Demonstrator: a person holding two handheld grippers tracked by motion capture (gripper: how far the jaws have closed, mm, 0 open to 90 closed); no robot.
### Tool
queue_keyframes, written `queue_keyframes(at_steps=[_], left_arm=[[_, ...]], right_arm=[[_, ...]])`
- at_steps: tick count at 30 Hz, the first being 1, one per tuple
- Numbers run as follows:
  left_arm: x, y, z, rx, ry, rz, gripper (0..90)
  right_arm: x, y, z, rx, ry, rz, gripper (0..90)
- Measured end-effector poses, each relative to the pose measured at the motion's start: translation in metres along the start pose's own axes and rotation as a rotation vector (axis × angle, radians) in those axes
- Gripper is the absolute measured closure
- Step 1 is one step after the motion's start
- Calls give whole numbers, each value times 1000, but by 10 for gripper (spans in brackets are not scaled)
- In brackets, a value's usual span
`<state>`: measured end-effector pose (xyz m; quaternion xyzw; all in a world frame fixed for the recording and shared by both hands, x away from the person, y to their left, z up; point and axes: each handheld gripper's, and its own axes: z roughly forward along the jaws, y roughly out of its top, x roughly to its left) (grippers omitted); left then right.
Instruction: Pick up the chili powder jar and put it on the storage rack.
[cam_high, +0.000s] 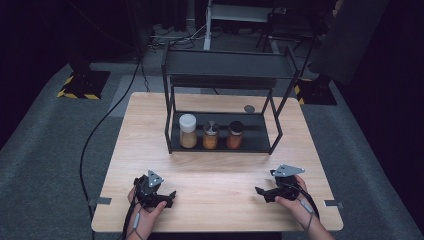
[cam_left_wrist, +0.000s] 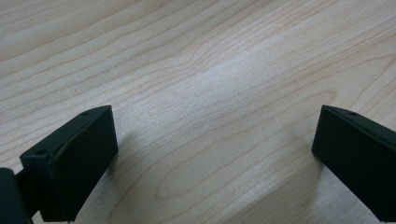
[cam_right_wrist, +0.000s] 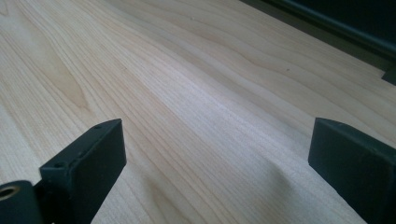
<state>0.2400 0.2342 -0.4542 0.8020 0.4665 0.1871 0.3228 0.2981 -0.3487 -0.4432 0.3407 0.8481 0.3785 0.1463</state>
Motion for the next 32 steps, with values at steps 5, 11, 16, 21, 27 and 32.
queue_keyframes(at_steps=[5,11,16,21,27,32], left_arm=[[0,0,0,-1,0,1,0],[0,0,0,-1,-1,-1,0],[0,0,0,-1,0,-1,0],[0,0,0,-1,-1,-3,0],[0,0,0,-2,-1,-3,0],[0,0,0,-1,-1,-3,0]], right_arm=[[-1,-6,4,3,2,8,40],[-1,-9,10,21,-8,-18,26],[-1,-9,10,22,-8,-18,24],[-1,-9,11,22,-6,-19,21],[-1,-9,11,21,-6,-20,20],[-3,-10,10,17,1,-12,21]])
